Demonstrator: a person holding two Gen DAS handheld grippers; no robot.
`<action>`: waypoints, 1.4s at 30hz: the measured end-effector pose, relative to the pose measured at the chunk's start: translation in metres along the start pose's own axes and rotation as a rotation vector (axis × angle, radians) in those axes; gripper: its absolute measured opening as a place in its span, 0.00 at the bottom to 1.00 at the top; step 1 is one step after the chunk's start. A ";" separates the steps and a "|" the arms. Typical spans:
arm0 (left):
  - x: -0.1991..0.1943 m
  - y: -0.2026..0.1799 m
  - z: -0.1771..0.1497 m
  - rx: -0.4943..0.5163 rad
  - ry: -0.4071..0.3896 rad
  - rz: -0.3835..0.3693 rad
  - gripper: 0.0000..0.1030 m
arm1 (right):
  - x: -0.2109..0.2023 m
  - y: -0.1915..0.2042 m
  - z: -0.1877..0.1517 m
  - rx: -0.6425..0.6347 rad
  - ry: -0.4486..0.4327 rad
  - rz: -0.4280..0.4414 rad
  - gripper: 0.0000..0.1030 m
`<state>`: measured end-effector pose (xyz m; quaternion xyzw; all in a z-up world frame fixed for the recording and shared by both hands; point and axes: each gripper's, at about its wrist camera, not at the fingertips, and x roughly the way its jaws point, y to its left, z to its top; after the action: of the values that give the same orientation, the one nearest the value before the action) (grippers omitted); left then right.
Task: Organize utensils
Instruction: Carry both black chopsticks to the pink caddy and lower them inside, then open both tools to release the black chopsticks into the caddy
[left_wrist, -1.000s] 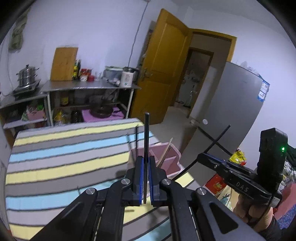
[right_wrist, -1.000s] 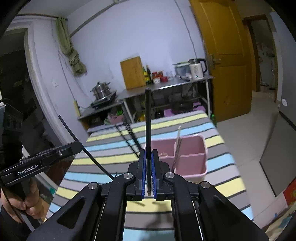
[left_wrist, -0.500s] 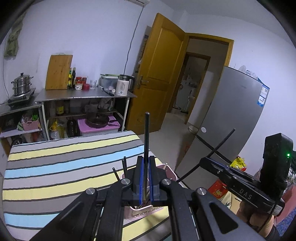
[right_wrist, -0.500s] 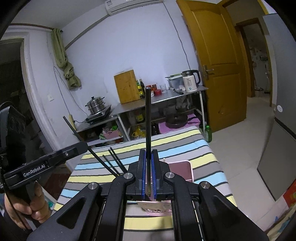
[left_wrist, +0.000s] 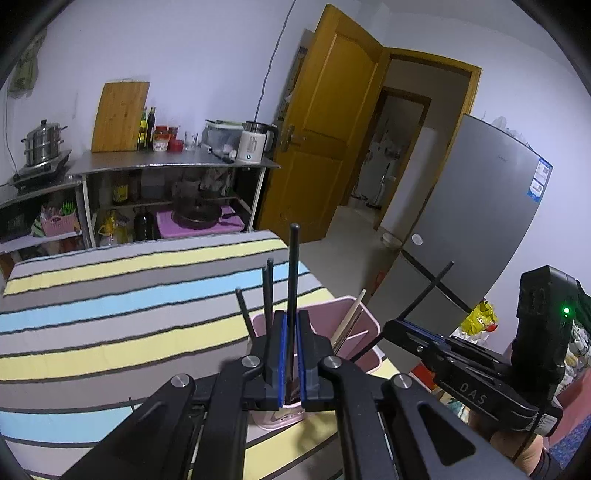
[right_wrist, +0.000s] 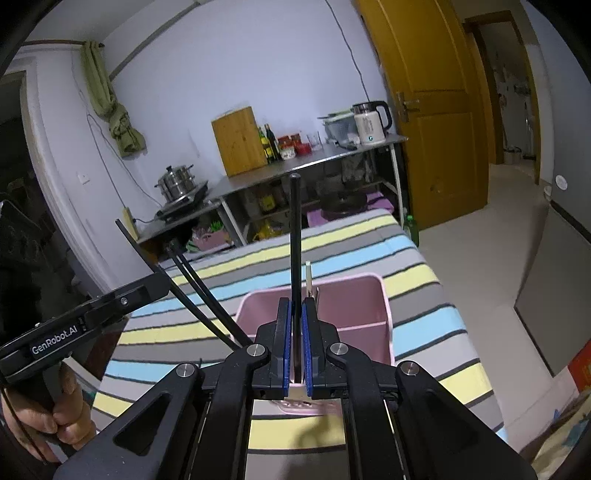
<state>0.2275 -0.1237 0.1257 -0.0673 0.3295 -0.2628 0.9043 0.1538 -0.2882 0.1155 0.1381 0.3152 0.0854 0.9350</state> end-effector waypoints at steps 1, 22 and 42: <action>0.002 0.002 -0.002 -0.003 0.006 0.000 0.05 | 0.004 -0.001 -0.003 0.001 0.010 0.000 0.05; 0.019 0.016 -0.029 -0.041 0.052 0.012 0.05 | 0.028 -0.002 -0.024 0.002 0.084 -0.013 0.12; -0.030 0.014 -0.038 -0.027 -0.005 0.010 0.08 | -0.014 0.008 -0.026 -0.040 0.020 -0.019 0.14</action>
<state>0.1902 -0.0942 0.1090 -0.0785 0.3310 -0.2539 0.9054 0.1265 -0.2786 0.1064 0.1153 0.3238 0.0841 0.9353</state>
